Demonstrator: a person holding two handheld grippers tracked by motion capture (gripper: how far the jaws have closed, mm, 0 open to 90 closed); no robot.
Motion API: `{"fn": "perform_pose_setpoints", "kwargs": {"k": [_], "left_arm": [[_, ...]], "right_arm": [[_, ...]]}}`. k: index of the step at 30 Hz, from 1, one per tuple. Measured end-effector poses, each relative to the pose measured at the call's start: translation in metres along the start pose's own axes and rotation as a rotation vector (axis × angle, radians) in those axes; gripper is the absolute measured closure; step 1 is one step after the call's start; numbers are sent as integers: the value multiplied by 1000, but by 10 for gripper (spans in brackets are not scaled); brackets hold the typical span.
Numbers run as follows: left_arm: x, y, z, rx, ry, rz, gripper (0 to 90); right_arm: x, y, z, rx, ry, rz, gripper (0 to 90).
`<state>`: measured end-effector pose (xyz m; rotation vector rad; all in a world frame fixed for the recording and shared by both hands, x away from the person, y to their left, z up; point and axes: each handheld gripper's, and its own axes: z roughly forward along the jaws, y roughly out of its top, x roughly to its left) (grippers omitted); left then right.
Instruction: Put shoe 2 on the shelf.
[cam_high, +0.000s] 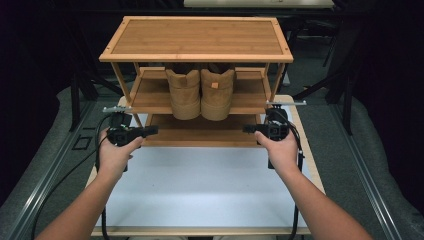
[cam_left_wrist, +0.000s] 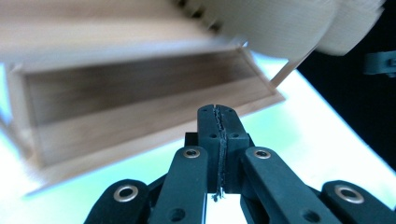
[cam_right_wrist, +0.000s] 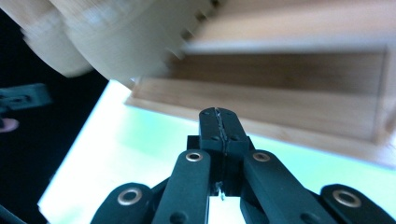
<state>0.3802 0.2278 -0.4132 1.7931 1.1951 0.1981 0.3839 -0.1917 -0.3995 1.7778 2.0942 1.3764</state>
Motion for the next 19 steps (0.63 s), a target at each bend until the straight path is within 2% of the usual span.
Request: {"fn": "perform_pose_setpoints", "kwargs": {"k": [6,10,14,17,19], "left_arm": [[24,-34,-8,23,36,-24,891],[38,-58,-11,21,21,-57,875],[47,-80,-11,19,57,-39,832],[51,-95,-8,22,124,5,737],[57,-105,-5,13,146,11,609]], "right_arm": [[-28,-32,-3,17,12,61,900],[-44,-51,-7,28,7,87,900],[-58,-68,-9,33,-10,107,900],[-66,-80,-8,19,-59,87,870],[-73,-89,-6,-3,-106,58,737]]}}
